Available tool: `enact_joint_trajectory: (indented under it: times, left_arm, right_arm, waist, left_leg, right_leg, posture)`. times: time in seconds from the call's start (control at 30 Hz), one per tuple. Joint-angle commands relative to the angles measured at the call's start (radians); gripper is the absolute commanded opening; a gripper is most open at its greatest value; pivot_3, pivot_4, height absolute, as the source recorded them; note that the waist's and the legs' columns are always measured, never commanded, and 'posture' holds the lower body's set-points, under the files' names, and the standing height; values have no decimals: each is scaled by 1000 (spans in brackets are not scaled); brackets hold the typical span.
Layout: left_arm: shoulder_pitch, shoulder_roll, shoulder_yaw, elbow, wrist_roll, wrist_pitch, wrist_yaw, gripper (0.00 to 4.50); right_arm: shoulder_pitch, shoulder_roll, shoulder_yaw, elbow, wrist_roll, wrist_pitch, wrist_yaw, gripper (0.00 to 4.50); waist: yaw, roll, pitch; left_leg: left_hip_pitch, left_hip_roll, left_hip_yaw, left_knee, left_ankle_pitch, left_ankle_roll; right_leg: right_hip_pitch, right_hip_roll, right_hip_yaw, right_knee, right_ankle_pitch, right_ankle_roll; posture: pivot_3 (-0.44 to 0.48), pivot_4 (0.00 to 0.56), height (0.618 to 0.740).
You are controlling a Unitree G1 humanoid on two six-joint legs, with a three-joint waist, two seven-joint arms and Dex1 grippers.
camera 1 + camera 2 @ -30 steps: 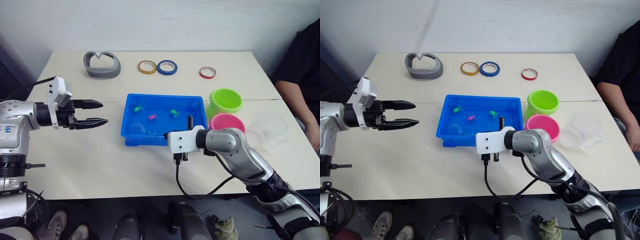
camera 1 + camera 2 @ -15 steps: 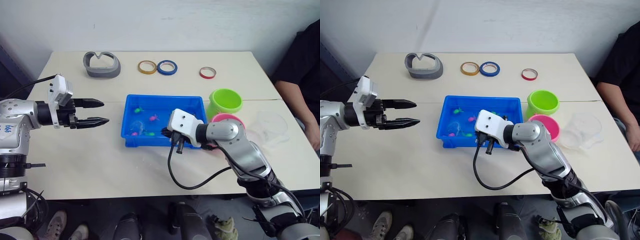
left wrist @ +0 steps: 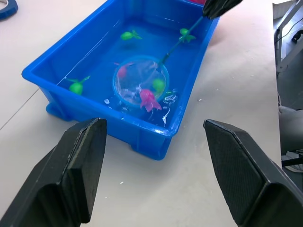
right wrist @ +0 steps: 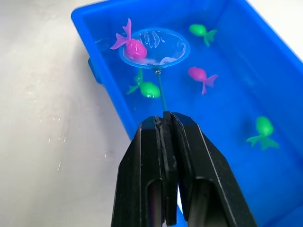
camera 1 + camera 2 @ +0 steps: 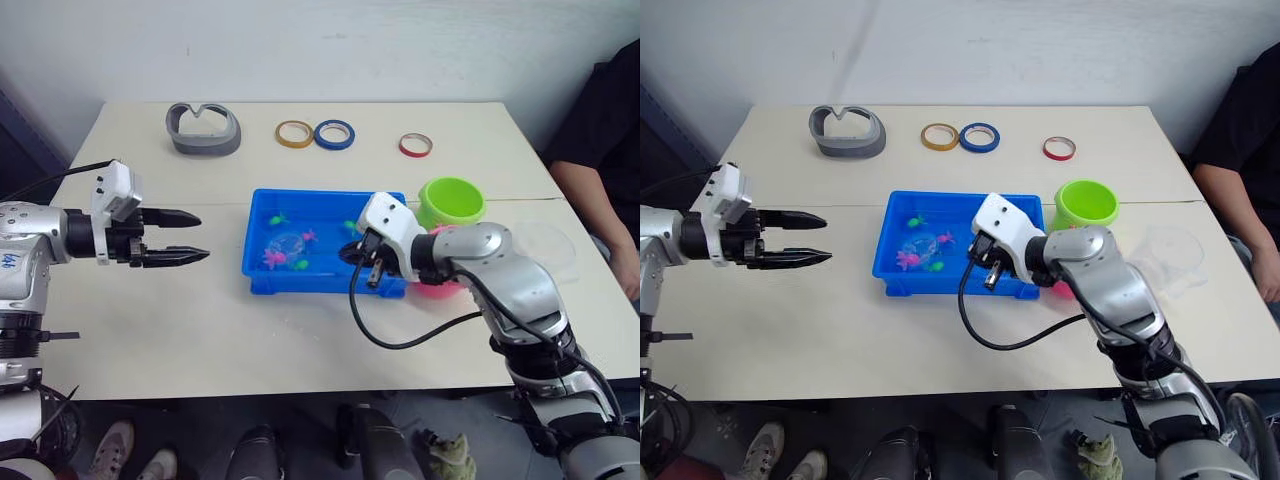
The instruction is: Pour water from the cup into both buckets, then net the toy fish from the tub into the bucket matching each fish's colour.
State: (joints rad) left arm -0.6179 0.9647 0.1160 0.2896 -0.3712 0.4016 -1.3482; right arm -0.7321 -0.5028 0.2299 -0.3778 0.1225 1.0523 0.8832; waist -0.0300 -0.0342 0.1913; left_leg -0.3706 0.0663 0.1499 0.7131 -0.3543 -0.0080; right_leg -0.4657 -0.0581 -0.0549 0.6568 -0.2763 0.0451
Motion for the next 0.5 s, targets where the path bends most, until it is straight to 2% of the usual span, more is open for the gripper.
enact_joint_trajectory:
  times: [0.03, 0.5]
  left_arm:
    - [-14, 32, 9, 2, 6, -10, -15, 3602]
    - [-75, -6, 1, 30, 2, -25, -4, 3602]
  right_arm:
    - [-21, -25, -36, -19, 39, 3, -10, 0]
    - [-21, -91, -96, -62, 154, 13, -47, 0]
  waist:
    - [0, 0, 0]
    - [2, 0, 0]
  left_leg:
    - [0, 0, 0, 0, 0, 0]
    - [-1, 0, 0, -2, -1, 1]
  right_leg:
    - [0, 0, 0, 0, 0, 0]
    - [0, -1, 0, -2, 0, 0]
  posture:
    - [0, 150, 727]
    - [0, 150, 727]
